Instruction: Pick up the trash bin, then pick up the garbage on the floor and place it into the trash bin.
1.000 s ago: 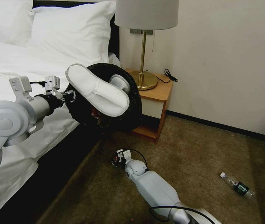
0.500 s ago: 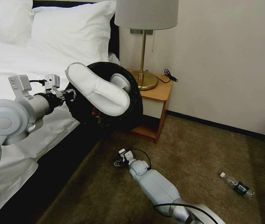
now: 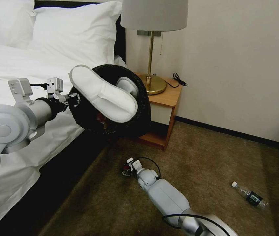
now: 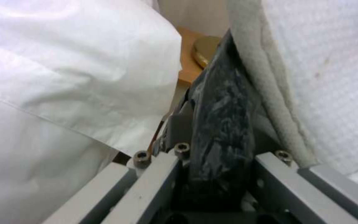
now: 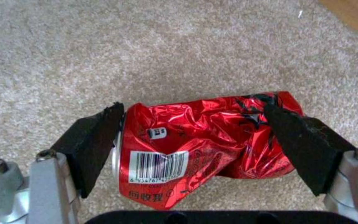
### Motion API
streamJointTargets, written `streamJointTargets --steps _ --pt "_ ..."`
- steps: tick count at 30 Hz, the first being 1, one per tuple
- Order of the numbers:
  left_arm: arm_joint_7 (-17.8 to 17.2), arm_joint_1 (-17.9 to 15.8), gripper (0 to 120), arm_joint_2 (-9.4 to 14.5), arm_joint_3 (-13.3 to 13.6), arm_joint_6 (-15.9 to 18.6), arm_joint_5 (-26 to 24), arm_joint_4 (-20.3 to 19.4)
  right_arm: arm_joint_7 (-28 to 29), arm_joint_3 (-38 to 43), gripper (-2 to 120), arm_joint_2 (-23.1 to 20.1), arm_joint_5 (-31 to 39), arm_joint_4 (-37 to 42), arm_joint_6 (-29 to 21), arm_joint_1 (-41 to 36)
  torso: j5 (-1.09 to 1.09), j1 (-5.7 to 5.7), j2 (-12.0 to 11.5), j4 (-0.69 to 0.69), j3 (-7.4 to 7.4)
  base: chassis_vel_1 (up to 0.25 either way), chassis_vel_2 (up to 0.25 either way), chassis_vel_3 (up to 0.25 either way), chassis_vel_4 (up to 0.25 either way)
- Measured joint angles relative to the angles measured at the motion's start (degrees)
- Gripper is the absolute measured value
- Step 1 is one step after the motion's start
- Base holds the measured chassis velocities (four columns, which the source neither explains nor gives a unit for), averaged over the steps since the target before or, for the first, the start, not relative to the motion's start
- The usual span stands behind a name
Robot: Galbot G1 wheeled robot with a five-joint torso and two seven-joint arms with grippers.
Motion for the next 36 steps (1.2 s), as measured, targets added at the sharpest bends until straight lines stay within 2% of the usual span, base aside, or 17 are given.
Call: streamJointTargets --steps 9,11,12,14,17,19,20,21,23,24,27,28,30,33,36 --pt "-0.06 -0.01 1 0.05 0.0 -0.06 -0.02 -0.19 -0.2 0.05 89 0.01 -0.83 -0.52 0.68 -0.01 0.0 0.0 0.0 0.0 0.0 0.0 0.0 0.0 0.0" --pt "-0.08 0.23 1 0.22 -0.1 -0.11 -0.04 -0.38 -0.23 0.05 74 0.02 -1.03 -0.66 0.72 -0.03 0.01 0.0 0.0 0.01 0.0 0.0 0.0 0.0 0.0" --pt "-0.08 0.23 1 0.22 -0.1 -0.11 -0.04 -0.38 -0.23 0.05 74 0.02 -1.03 -0.66 0.72 -0.03 0.01 0.0 0.0 0.01 0.0 0.0 0.0 0.0 0.0" --pt "-0.09 0.29 1 0.22 -0.12 -0.23 -0.06 -0.48 -0.24 0.23 64 0.02 -1.28 -1.0 0.76 -0.12 0.01 0.0 0.0 0.01 0.0 0.0 0.0 0.0 0.0" --pt "-0.11 0.3 1 0.22 -0.12 -0.25 -0.09 -0.59 -0.13 0.33 57 0.02 -1.23 -1.34 0.76 -0.17 0.01 0.0 0.0 0.0 0.0 0.0 0.0 0.0 0.0" --pt "-0.13 0.29 1 0.35 -0.16 -0.28 -0.26 -0.63 -0.05 0.4 44 -0.05 -1.36 -1.67 0.72 -0.26 -0.02 0.01 0.0 -0.03 0.01 0.0 0.0 0.0 0.0" --pt "-0.13 0.29 1 0.35 -0.16 -0.28 -0.26 -0.63 -0.05 0.4 44 -0.05 -1.36 -1.67 0.72 -0.26 -0.02 0.01 0.0 -0.03 0.01 0.0 0.0 0.0 0.0" --pt "-0.13 0.24 1 0.42 -0.18 -0.28 -0.34 -0.63 -0.01 0.41 37 -0.04 -1.4 -1.68 0.72 -0.27 -0.01 0.01 0.0 -0.02 0.01 0.0 0.0 0.0 0.0" --pt "-0.13 0.17 1 0.45 -0.2 -0.28 -0.39 -0.63 0.05 0.41 33 -0.06 -1.48 -1.7 0.68 -0.31 -0.02 0.02 0.0 -0.01 0.01 0.0 0.0 0.0 0.0" --pt "-0.13 0.08 1 0.46 -0.2 -0.28 -0.44 -0.63 0.1 0.4 26 -0.06 -1.55 -1.71 0.68 -0.37 -0.02 0.02 0.0 -0.02 0.01 0.0 0.0 0.0 0.0" --pt "-0.12 0.03 1 0.47 -0.2 -0.28 -0.48 -0.63 0.11 0.4 24 -0.06 -1.56 -1.71 0.67 -0.38 -0.01 0.01 0.0 -0.02 0.01 0.0 0.0 0.0 0.0" --pt "-0.13 -0.03 1 0.52 -0.23 -0.28 -0.52 -0.6 0.18 0.39 14 -0.05 -1.57 -1.71 0.67 -0.4 -0.02 0.02 0.0 -0.01 0.01 0.0 0.0 0.0 0.0" --pt "-0.12 -0.04 1 0.59 -0.33 -0.28 -0.55 -0.58 0.29 0.48 5 -0.04 -1.56 -1.69 0.67 -0.41 -0.01 0.01 0.0 -0.01 0.01 0.0 0.0 0.0 0.0" --pt "-0.09 -0.04 1 0.66 -0.4 -0.28 -0.57 -0.63 0.34 0.71 0 -0.04 -1.55 -1.69 0.67 -0.42 -0.01 0.01 0.0 0.0 0.01 0.0 0.0 0.0 0.0" --pt "-0.03 -0.02 1 0.7 -0.45 -0.28 -0.58 -0.64 0.45 0.8 0 -0.03 -1.54 -1.65 0.67 -0.5 -0.01 0.01 0.0 0.0 0.01 0.0 0.0 0.0 0.0"
